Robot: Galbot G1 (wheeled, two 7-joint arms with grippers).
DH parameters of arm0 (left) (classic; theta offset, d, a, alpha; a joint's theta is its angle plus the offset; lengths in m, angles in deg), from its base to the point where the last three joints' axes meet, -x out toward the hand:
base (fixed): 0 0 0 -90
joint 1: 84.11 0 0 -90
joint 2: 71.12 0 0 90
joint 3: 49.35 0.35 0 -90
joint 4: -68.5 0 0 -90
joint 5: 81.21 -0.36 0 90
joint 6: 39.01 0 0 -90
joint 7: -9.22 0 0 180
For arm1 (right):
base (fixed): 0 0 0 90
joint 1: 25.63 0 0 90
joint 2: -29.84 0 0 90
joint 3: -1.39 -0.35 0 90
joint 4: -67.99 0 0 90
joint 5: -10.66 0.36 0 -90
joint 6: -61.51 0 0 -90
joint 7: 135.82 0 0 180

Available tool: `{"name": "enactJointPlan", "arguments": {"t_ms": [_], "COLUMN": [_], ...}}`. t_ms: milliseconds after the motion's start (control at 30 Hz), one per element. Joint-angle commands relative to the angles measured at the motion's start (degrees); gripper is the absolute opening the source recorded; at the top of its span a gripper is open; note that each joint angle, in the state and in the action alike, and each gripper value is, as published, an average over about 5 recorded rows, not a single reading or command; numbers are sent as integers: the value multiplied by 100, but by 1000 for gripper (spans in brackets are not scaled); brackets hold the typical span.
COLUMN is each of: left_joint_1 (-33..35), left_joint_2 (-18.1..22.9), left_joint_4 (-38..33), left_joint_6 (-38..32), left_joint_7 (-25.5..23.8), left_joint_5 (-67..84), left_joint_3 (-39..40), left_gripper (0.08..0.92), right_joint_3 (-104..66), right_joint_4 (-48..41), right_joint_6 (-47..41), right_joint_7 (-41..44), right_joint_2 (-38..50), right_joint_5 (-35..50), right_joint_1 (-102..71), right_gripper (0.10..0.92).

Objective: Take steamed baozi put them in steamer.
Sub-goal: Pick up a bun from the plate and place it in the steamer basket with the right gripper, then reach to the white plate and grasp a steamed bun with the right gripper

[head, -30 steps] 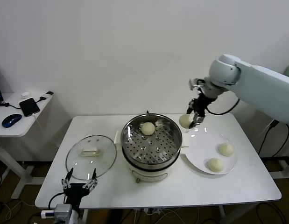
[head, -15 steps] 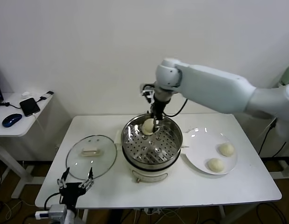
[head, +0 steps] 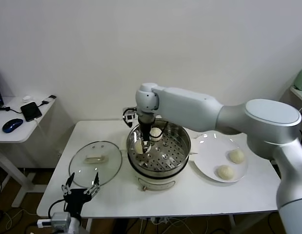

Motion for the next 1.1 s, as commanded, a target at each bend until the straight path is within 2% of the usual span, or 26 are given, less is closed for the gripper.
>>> {"name": "enactJointPlan", "arguments": {"t_ms": [33, 367, 600, 667, 833, 1100], "left_joint_1": [14, 24, 8, 3, 43, 85], "left_joint_2": [-7, 2, 24, 33, 37, 7], "left_joint_4": [-7, -2, 27, 27, -3, -41], "left_joint_6": [-9, -13, -6, 0, 5, 56], "left_joint_7": [7, 15, 17, 17, 12, -24], "left_joint_5": [22, -4, -15, -18, -54, 78], "left_joint_3": [30, 67, 87, 97, 138, 157], "left_gripper": [823, 823, 823, 823, 823, 823], "right_joint_3": [13, -115, -156, -217, -423, -551], "right_joint_4": [-173, -207, 79, 232, 1009, 2441], "right_joint_6": [-43, -14, -15, -20, 7, 527], "right_joint_7": [-77, -131, -27, -34, 50, 695], "right_joint_2": [-299, -282, -40, 120, 978, 3480], "right_joint_5": [-122, -201, -249, -251, -231, -374], "right_joint_1": [-221, -309, -184, -119, 222, 1172], "right_gripper": [636, 644, 793, 812, 822, 823]}}
